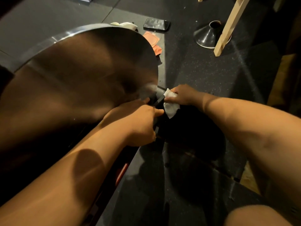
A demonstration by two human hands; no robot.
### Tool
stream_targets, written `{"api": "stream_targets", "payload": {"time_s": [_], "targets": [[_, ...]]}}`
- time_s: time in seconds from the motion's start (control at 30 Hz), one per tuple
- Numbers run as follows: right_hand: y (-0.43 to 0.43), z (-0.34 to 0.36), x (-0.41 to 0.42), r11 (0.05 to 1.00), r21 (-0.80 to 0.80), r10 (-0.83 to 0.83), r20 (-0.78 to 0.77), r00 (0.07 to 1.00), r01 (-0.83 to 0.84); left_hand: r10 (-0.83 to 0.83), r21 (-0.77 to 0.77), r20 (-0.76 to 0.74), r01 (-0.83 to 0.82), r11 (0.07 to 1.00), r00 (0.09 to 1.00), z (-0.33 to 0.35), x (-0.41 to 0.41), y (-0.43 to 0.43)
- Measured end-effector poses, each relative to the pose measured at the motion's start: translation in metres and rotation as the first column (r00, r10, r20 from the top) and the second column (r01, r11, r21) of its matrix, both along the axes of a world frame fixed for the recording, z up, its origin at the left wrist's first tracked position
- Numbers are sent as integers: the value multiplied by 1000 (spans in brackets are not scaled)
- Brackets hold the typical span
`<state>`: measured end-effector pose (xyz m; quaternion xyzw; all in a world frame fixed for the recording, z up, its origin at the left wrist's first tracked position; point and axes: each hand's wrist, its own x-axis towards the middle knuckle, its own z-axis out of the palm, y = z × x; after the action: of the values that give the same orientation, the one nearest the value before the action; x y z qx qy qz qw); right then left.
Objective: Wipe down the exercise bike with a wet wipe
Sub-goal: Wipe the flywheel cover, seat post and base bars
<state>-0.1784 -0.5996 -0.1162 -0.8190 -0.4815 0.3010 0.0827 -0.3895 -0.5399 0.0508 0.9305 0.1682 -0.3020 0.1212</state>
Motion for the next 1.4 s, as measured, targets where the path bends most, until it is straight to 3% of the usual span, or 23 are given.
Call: {"api": "stream_targets", "payload": {"time_s": [0.17, 0.3, 0.37, 0.5, 0.6, 0.73, 0.83, 0.9, 1.0, 1.1, 1.17, 1.3, 1.4], "targets": [[5, 9, -28, 999, -51, 1, 135, 991, 6, 46, -20, -21, -46, 999, 999, -6, 0, 2], [17, -3, -49, 978, -31, -198, 199, 960, 208, 13, -6, -20, -13, 1000, 1000, -1, 1, 0], [24, -7, -44, 973, -56, -212, 158, 964, 224, -4, 11, -13, 4, 1000, 1000, 2, 2, 1], [38, 4, -17, 947, -321, -14, -118, 993, -24, 6, 17, -31, -5, 1000, 1000, 8, 1, -2], [40, 3, -14, 941, -337, -96, -199, 975, 24, -26, 13, -11, 26, 1000, 1000, 10, 1, -2], [22, -18, -42, 960, -57, -262, 169, 950, 275, -48, 13, -22, 49, 999, 999, 12, 4, -2], [23, -47, -70, 945, 111, -324, 436, 840, 307, -43, -1, -29, 43, 999, 999, 11, 3, -4], [22, -53, -69, 954, 122, -299, 467, 832, 274, -47, 7, -32, 47, 999, 998, 9, 4, -5], [19, -38, -48, 984, 36, -179, 286, 941, 176, -56, 20, -30, 57, 998, 998, 8, 6, -3], [33, -13, -24, 982, -154, -105, 61, 993, 114, -59, 31, -45, 61, 998, 997, 6, 6, -3], [44, -5, -11, 960, -280, -49, -85, 995, 23, -53, 26, -25, 53, 998, 998, 5, 5, -4], [56, -5, 8, 911, -410, -105, -344, 933, -48, -66, 10, 40, 66, 998, 997, 10, 3, -5], [59, -3, 11, 882, -468, -153, -382, 912, -48, -75, 6, 46, 75, 997, 996, 14, 2, -5]]}}
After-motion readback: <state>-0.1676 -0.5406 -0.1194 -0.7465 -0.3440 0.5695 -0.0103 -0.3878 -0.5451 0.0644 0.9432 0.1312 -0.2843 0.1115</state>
